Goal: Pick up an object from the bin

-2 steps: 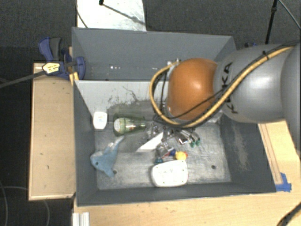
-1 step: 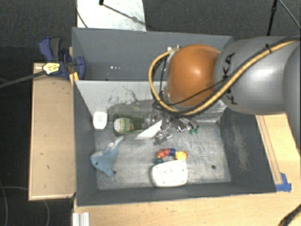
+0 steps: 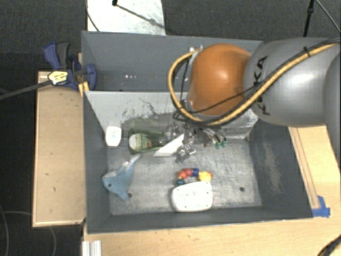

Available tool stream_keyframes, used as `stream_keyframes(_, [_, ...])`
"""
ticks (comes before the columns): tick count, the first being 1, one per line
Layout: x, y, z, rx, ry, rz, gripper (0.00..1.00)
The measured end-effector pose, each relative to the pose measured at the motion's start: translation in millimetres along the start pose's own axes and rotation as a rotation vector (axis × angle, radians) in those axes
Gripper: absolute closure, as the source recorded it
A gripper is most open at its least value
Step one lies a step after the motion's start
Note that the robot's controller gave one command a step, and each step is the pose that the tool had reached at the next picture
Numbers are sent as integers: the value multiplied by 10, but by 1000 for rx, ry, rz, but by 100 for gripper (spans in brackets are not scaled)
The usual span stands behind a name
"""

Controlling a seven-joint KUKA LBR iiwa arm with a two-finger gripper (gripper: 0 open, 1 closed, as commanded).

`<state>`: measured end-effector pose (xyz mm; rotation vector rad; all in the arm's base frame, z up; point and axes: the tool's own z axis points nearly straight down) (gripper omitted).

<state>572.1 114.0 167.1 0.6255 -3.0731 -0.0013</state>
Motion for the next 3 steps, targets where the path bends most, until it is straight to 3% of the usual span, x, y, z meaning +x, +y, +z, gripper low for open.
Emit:
stream_keyframes(1, [-38,69,-48,3,-17,-6,100])
stream_keyframes(2, [134,-14,-259,-2,4,-18,100])
stream_keyframes(3, [-69,-39,-990,2,-6,-16,100])
